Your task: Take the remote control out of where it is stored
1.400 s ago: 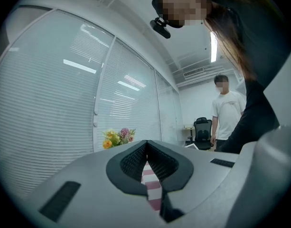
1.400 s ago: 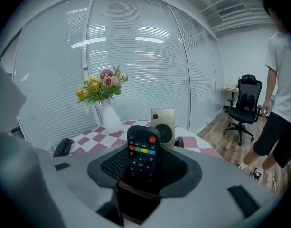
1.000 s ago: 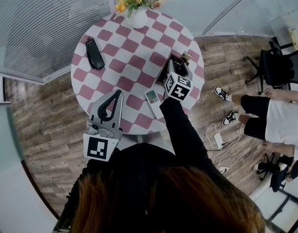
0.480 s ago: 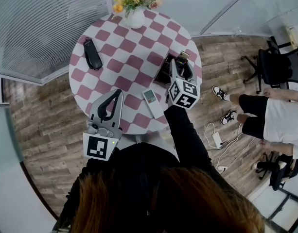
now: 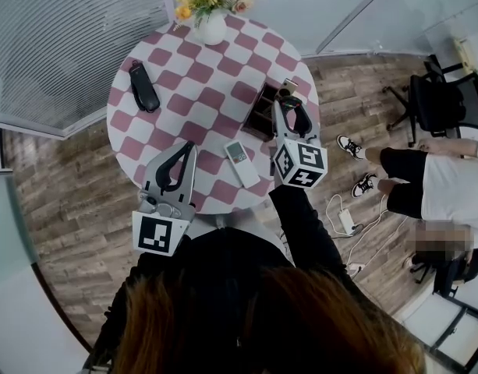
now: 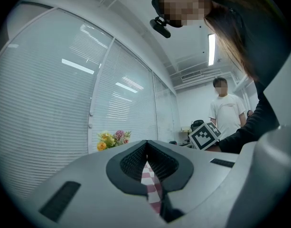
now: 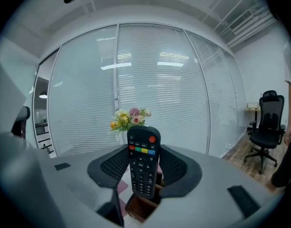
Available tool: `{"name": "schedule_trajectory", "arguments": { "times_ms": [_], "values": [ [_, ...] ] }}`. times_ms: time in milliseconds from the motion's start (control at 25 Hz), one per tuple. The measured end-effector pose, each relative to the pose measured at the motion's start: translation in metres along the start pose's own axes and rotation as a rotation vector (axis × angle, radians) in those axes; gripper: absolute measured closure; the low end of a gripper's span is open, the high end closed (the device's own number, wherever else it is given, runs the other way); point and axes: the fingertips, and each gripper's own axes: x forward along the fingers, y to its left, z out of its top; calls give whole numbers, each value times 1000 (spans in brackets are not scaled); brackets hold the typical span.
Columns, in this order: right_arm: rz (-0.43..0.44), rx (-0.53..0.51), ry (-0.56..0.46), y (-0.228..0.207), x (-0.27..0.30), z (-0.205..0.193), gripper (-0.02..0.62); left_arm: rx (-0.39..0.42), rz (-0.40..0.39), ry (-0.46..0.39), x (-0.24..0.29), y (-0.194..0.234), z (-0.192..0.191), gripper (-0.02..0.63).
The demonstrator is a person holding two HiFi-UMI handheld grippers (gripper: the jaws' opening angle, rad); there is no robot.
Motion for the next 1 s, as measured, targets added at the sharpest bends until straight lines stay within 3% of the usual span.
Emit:
{"name": "schedule_trajectory", "arguments": {
  "times_ms": [440,1000],
  "values": [
    [61,-94,47,13,-31,-13,387,-4,-18,-7,3,-5,2,597],
    [155,-160,256,11,-52,-57,387,-9,-19,-4,6,-6,-1,597]
  ]
}}
